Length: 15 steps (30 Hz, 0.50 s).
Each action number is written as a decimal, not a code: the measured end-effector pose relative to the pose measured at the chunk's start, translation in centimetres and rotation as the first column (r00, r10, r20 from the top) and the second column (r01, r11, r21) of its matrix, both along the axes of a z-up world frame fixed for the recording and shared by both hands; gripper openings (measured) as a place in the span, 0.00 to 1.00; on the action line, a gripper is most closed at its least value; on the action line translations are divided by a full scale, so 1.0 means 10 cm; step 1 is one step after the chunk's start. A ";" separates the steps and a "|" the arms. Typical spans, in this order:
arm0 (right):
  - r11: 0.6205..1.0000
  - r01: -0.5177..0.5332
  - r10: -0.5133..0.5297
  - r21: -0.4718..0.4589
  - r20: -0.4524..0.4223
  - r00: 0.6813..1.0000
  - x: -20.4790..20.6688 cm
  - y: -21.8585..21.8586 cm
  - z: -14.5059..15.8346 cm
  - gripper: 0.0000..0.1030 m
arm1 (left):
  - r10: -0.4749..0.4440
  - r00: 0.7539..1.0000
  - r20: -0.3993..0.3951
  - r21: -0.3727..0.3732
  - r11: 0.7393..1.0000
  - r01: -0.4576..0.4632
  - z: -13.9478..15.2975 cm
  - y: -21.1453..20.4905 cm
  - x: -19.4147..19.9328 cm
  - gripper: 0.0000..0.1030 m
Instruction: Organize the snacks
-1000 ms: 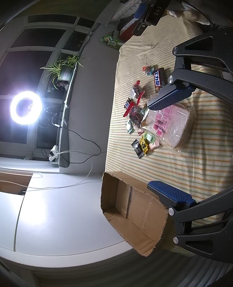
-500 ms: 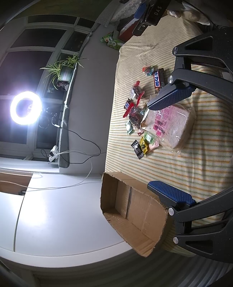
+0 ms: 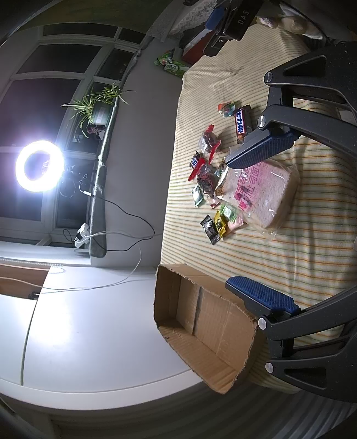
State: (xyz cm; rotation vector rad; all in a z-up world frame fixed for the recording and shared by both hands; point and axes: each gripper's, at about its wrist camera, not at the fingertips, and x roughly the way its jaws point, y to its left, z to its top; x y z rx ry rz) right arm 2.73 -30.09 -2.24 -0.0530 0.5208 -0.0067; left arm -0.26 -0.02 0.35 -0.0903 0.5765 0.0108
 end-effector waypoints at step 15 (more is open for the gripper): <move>1.000 -0.006 0.006 0.001 0.000 1.000 -0.01 0.00 -0.02 1.00 | 0.000 1.000 -0.001 -0.002 1.000 0.000 -0.01 -0.01 0.00 0.79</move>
